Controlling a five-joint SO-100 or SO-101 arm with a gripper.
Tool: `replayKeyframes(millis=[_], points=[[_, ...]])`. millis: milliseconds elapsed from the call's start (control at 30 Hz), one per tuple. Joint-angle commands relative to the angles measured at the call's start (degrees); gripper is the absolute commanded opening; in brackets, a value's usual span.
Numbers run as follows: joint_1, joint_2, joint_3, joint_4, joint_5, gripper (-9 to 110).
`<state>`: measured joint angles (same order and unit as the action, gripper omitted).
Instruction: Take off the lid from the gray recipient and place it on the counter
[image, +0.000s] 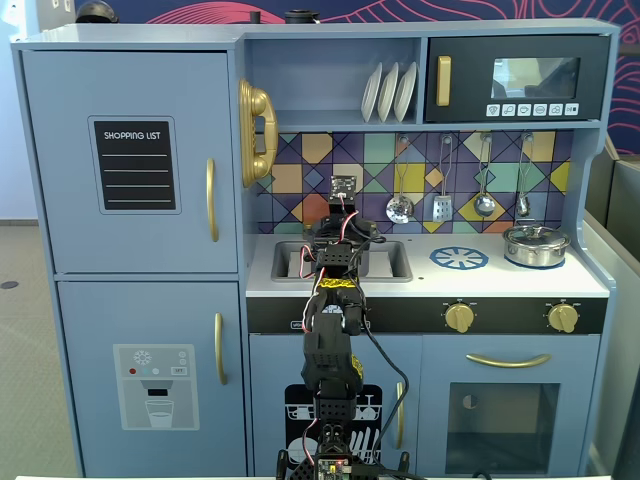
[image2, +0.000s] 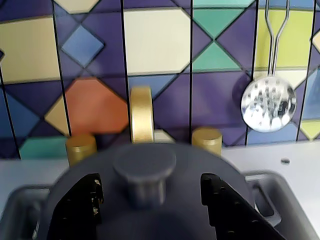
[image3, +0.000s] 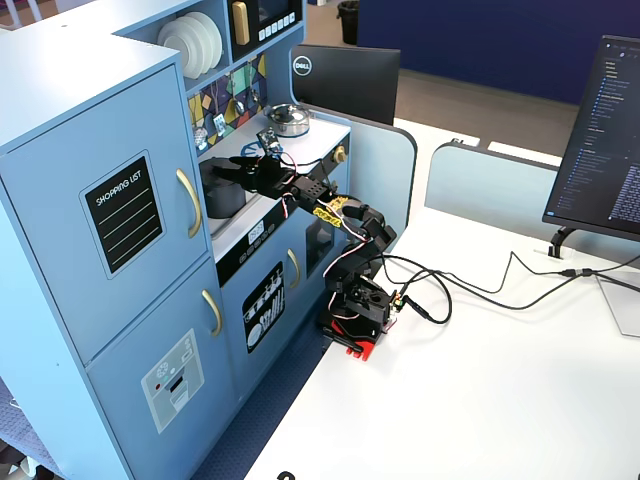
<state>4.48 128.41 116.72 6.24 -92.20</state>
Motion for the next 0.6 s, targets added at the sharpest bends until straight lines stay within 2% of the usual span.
replayKeyframes(millis=[0, 567], points=[[-0.9, -0.4, -4.0, 0.2, -0.6, 16], [-1.8, -8.2, -10.1, 0.8, -1.7, 13]])
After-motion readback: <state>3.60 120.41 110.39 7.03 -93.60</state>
